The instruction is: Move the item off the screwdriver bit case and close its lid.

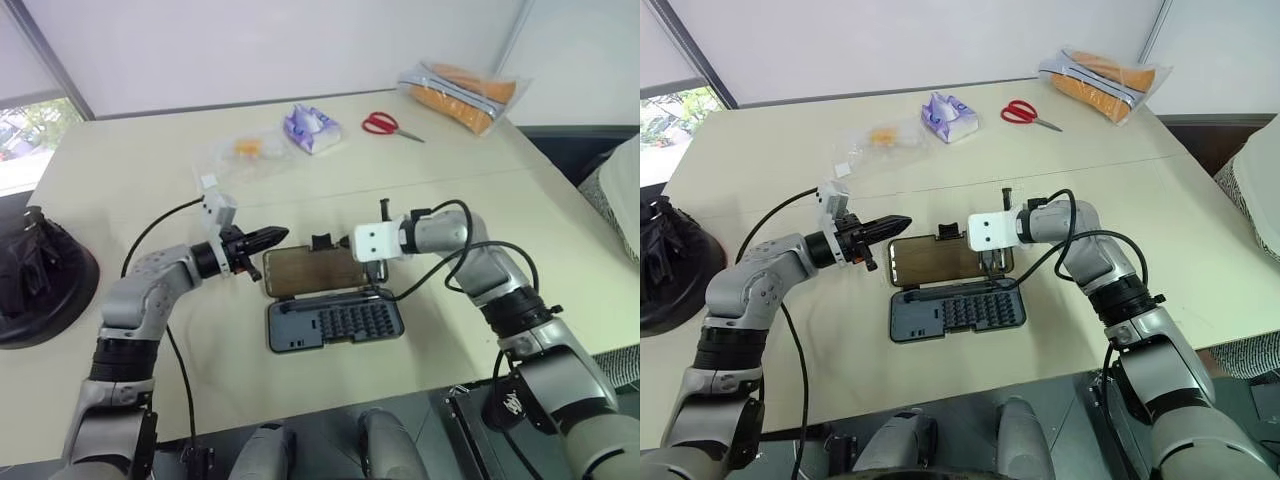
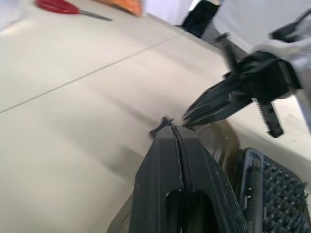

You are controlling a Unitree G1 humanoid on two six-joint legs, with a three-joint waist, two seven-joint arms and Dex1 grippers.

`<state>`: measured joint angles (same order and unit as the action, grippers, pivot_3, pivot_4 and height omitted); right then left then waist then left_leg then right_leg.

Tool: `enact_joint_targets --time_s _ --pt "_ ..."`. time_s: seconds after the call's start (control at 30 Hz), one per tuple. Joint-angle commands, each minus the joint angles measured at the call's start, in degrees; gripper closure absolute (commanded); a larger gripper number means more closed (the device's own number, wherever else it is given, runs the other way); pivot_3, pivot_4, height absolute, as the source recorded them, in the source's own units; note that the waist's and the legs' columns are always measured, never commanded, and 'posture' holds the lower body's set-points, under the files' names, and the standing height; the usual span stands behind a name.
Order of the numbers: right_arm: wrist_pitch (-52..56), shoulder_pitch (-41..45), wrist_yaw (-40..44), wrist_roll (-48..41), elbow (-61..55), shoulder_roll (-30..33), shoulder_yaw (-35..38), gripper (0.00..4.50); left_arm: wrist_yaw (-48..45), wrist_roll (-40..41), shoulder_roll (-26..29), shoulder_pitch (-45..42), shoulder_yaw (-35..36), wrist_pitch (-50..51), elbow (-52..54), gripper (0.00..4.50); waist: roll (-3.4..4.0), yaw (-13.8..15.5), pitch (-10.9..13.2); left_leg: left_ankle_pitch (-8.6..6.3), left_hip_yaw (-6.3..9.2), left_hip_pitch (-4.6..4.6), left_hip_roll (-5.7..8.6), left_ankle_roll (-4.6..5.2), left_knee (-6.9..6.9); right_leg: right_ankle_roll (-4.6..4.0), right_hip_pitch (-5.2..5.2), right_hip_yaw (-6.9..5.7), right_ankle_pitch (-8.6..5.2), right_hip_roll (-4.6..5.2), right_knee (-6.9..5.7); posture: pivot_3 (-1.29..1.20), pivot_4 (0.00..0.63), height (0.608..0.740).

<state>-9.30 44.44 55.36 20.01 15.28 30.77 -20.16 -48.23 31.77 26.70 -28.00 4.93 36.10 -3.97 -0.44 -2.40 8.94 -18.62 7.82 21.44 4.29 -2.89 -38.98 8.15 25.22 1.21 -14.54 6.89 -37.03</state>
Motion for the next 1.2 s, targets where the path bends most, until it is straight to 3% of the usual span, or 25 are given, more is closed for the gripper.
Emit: enact_joint_targets --time_s 0.03,0.27,0.5,0.73,0.83,1.0,1.2 --pt "-1.4 0.8 -3.6 0.6 -3.3 0.8 1.6 4.43 2.0 -1.8 0.4 -3.0 2.9 -4.0 -5.3 4.5 -0.01 0.0 0.0 0.0 0.0 0.0 0.0 -0.01 0.0 0.0 0.0 0.0 0.0 0.0 0.0 0.0 0.15 0.74" --pt "-0.2 0.1 -3.7 -0.6 -5.7 1.0 1.7 4.43 5.9 -7.8 -0.4 -7.1 2.8 -12.6 -18.5 4.5 -0.02 0.0 0.0 0.01 0.01 0.02 0.02 -0.01 0.0 0.0 0.01 -0.02 0.0 0.0 0.02 0.0 0.15 0.74" --pt "0.9 -0.3 -3.6 -0.6 -6.7 1.2 1.6 4.43 -3.2 -9.8 -0.3 -4.4 -3.7 -13.2 -16.8 4.5 -0.02 0.0 0.0 0.01 0.0 0.03 0.04 -0.01 0.01 0.0 0.01 -0.01 0.0 0.0 0.02 0.0 0.15 0.74" --pt "1.7 -0.8 -3.6 -0.7 -7.1 1.5 1.5 4.43 -5.9 -9.3 -0.6 -4.6 -3.8 -11.7 -15.9 4.5 -0.02 0.0 0.0 0.0 0.0 0.03 0.03 -0.01 0.02 0.0 0.01 -0.01 0.0 0.0 0.02 0.0 0.15 0.74" --pt "2.3 -1.0 -3.5 -0.9 -7.5 1.7 1.5 3.59 -7.1 -9.0 -0.4 -4.4 -4.0 -11.0 -15.3 4.5 -0.02 0.0 0.0 0.0 0.0 0.03 0.03 -0.01 0.02 0.0 0.01 -0.01 0.0 0.0 0.01 0.0 0.15 0.74" --pt "5.5 -0.9 -2.2 -1.3 -10.1 2.6 2.1 1.01 -8.3 -8.8 -0.6 -4.6 -3.8 -10.2 -15.2 4.5 -0.02 0.0 0.0 0.0 0.0 0.03 0.03 -0.01 0.02 0.0 0.01 -0.01 0.0 0.0 0.01 0.0 0.15 0.74" --pt "19.7 -1.2 5.8 -9.4 -22.4 7.9 8.1 1.01 -10.5 -8.0 -0.8 -4.9 -3.7 -9.4 -14.6 4.5 -0.02 0.3 0.0 0.0 0.02 0.06 0.04 0.0 0.0 0.0 0.0 -0.02 0.0 0.0 0.04 0.0 0.15 0.74"
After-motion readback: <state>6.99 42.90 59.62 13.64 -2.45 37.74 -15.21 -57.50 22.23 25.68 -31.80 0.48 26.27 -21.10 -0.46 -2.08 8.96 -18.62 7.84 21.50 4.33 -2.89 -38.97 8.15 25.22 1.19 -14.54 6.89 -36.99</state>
